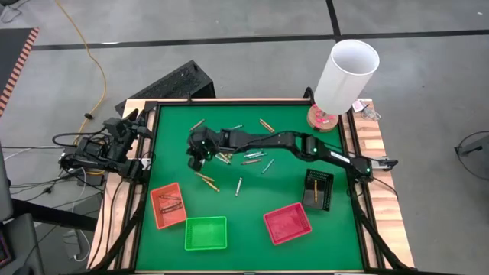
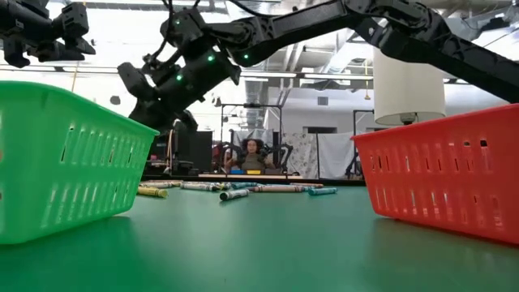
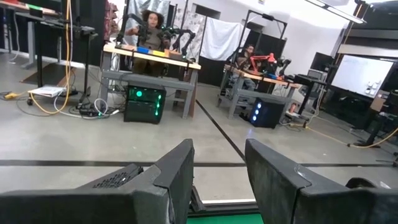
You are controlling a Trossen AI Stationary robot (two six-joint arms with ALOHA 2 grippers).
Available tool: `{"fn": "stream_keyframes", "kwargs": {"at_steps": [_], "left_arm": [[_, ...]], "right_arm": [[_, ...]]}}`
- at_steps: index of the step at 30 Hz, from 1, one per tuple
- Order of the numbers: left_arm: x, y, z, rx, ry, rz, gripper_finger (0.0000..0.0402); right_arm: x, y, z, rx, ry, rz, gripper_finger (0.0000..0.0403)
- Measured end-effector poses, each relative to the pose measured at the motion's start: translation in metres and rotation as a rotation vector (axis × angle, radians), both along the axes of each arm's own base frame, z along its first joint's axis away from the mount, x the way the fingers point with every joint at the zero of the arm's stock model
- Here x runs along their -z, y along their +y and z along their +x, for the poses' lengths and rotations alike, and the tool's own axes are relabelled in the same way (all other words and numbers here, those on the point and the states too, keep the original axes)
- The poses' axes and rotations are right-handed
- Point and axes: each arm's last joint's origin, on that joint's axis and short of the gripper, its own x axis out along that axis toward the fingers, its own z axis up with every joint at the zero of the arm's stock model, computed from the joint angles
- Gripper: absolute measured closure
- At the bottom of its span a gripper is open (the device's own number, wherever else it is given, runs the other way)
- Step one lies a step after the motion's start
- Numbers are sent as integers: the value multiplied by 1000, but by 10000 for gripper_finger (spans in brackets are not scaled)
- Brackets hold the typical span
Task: Sort crayons
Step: Put the brown crayon into the orange bin
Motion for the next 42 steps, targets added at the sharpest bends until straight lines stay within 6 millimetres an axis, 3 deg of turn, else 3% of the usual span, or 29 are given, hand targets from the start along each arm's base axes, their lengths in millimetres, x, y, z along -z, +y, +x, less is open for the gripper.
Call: {"fn": "stream_keyframes", "kwargs": {"at_steps": [4,13,22,31,37,42], "left_arm": [[0,0,0,0,0,0,267],[0,0,0,0,0,0,267],[0,0,0,0,-1,0,267],[0,0,0,0,-1,0,267],[0,0,1,1,6,2,267],[3,-2,9,21,91,56,267]], "right_arm": [[3,-9,-1,110,22,-61,340],[1,-13,-1,168,23,-179,340],[12,-22,-10,287,121,-34,340],[16,-13,-14,46,208,78,340],[21,-15,-24,-123,340,13,340],[-6,-15,-39,-153,384,-33,340]]}}
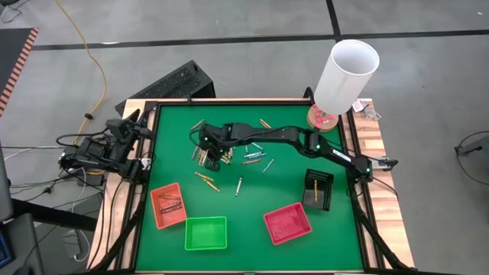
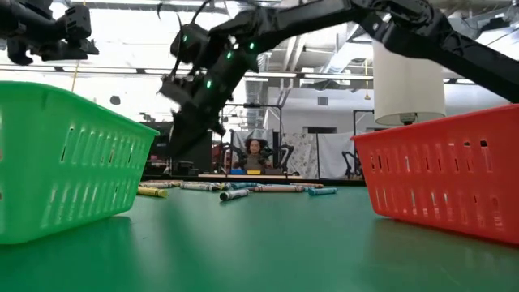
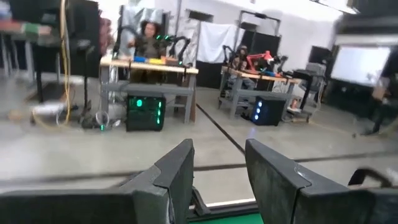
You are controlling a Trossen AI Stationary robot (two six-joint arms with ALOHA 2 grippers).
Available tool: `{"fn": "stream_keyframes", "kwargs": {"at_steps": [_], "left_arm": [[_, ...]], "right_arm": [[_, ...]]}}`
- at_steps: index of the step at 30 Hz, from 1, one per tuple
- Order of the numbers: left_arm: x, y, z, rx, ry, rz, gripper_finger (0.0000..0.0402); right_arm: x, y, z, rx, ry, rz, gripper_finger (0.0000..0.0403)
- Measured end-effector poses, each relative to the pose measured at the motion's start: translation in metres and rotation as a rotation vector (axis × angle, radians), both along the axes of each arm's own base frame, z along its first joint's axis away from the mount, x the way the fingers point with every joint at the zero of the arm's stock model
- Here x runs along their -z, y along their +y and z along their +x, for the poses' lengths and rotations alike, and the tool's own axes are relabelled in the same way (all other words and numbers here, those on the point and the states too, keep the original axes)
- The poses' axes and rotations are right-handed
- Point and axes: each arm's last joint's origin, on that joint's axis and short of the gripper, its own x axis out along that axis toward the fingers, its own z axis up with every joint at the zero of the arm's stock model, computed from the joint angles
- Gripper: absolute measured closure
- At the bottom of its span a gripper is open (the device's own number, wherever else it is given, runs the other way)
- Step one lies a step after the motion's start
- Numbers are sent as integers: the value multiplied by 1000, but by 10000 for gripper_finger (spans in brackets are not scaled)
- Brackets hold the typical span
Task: Sort crayons
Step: Put the brown crayon into the orange bin
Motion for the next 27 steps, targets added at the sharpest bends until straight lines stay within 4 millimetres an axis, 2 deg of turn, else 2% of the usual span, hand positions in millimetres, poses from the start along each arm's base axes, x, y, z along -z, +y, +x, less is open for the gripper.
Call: {"fn": "stream_keyframes", "kwargs": {"at_steps": [5,11,15,19,23,27], "left_arm": [[2,-2,12,37,64,41,267],[-20,-4,22,33,165,27,267],[-38,-7,32,77,218,49,267],[-45,-11,46,207,290,94,267],[-44,-17,58,558,262,144,267],[-43,-15,61,592,294,164,267]], "right_arm": [[-53,1,-25,2,-5,-119,340],[-119,4,-60,51,-69,-238,340],[-149,5,-80,51,-113,-261,340],[-165,6,-92,59,-134,-274,340],[-168,7,-96,56,-123,-273,340],[-166,7,-98,53,-97,-269,340]]}}
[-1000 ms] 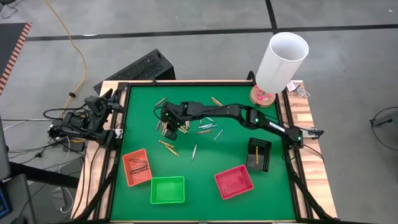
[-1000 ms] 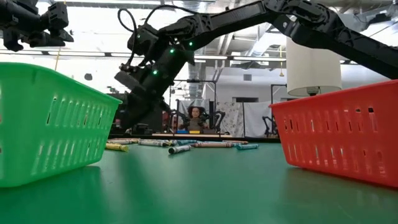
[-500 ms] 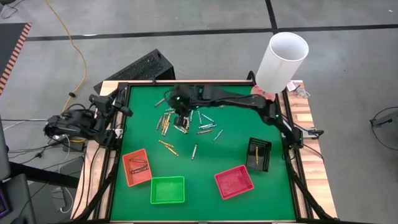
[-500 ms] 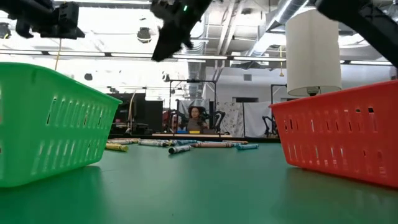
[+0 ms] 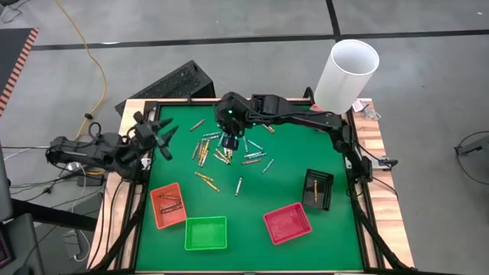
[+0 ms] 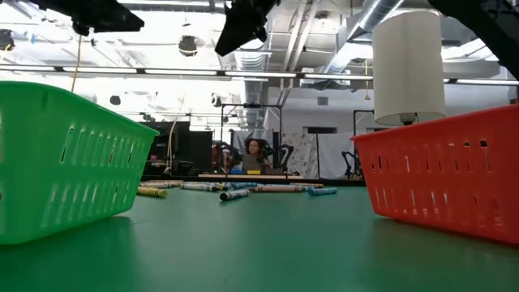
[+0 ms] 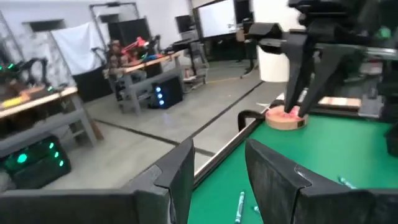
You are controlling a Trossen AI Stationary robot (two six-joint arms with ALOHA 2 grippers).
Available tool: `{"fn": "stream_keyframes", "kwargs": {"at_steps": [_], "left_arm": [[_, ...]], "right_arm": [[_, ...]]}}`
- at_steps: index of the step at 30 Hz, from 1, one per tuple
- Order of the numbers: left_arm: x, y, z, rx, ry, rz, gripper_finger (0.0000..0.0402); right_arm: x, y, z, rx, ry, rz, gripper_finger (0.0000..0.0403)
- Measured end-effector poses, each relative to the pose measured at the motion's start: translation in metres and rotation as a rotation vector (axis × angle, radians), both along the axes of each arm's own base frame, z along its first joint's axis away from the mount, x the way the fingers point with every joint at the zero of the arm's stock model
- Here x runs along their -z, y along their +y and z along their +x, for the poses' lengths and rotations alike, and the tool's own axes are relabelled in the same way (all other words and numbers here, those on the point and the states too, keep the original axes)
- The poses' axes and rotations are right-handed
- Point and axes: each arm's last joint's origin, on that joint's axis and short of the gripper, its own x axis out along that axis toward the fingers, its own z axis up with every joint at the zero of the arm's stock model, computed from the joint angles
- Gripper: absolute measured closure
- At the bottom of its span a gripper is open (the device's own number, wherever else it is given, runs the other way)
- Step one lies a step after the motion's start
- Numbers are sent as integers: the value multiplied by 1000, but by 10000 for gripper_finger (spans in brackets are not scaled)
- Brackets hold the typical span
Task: Sort crayons
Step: Put the brown crayon into the orange bin
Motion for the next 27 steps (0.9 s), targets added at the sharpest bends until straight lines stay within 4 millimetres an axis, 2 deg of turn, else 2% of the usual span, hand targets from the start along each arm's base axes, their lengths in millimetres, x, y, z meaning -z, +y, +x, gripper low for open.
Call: {"fn": "stream_keyframes", "kwargs": {"at_steps": [2,8,11,18,20,23,25,27], "left_arm": [[-1,0,1,78,-1,13,267],[-1,-4,5,479,-24,19,267],[0,-2,6,520,-23,-19,267],[4,-1,20,708,18,-271,267],[6,1,26,642,22,-331,267],[4,12,30,340,78,-385,267],[-1,20,32,194,129,-402,267],[-13,29,38,135,146,-423,267]], "right_arm": [[1,0,-1,0,16,3,340],[3,0,-3,0,44,7,340],[4,0,-4,11,66,-2,340],[5,-2,-5,18,77,-5,340],[5,-2,-5,18,77,-5,340],[6,-3,-6,22,87,-4,340],[6,-5,-7,26,96,-2,340],[7,-7,-9,34,108,1,340]]}}
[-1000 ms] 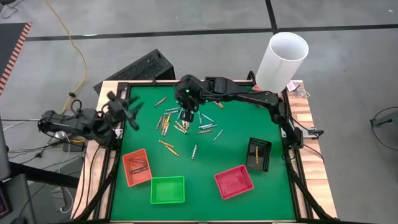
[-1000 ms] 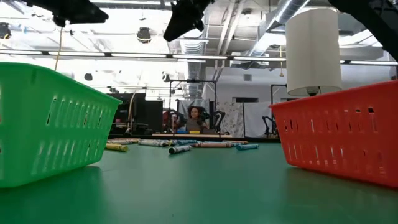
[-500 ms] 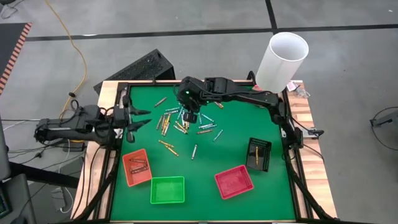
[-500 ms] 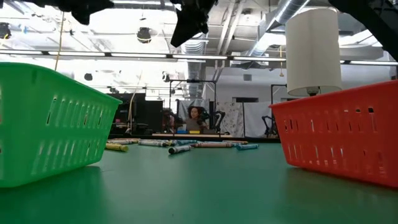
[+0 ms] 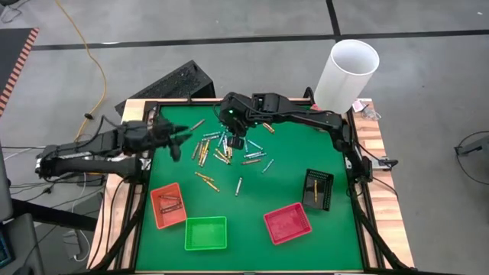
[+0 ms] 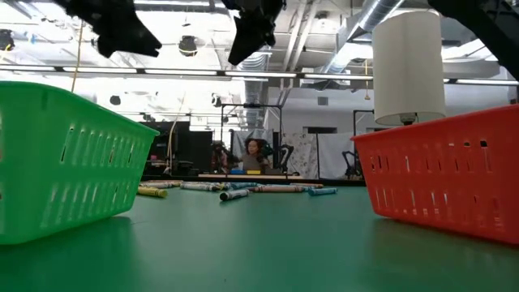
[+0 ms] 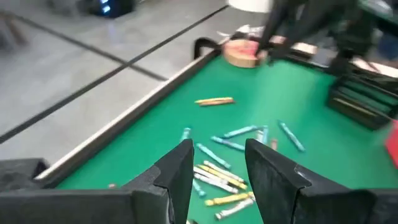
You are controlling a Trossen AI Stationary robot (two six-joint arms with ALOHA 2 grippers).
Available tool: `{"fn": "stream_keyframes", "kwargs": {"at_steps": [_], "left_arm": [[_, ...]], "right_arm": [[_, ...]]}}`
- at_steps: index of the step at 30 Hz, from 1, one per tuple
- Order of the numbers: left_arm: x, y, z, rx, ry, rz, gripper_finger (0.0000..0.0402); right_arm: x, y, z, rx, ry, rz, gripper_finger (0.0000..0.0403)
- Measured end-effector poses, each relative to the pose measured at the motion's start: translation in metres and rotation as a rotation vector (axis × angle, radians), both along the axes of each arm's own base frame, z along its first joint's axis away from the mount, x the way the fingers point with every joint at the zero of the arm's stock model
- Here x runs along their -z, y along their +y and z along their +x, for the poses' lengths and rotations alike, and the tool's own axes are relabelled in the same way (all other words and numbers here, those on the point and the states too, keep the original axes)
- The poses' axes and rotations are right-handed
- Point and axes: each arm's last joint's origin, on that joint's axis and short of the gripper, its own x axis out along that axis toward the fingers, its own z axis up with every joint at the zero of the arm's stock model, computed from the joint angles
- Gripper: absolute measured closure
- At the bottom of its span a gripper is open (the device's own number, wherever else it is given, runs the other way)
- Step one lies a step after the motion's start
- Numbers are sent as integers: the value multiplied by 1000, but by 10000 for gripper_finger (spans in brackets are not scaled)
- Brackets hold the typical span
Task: Sort crayons
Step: Put the brown crayon into the orange bin
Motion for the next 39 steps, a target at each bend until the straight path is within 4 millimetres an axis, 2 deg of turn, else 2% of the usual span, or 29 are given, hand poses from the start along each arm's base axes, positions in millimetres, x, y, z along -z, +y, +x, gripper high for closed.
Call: {"fn": "stream_keyframes", "kwargs": {"at_steps": [4,7,11,15,20,25,30,34,39], "left_arm": [[-17,23,16,-15,66,-62,267],[-13,50,27,-69,184,-98,267],[8,94,33,-139,317,-212,267],[34,134,30,-81,343,-361,267],[66,168,27,-107,436,-445,267],[94,180,31,-123,607,-453,267],[115,186,35,-109,705,-473,267],[124,189,37,-80,749,-462,260],[125,187,44,-44,772,-418,224]], "right_arm": [[1,-3,-2,10,19,4,340],[2,-3,-3,10,35,7,340],[4,-2,-6,13,67,16,340],[7,-1,-9,16,118,29,340],[10,0,-13,16,164,37,340],[10,0,-14,16,167,38,340],[10,0,-14,16,173,39,340],[10,0,-14,16,173,39,340],[10,0,-14,16,172,38,340]]}}
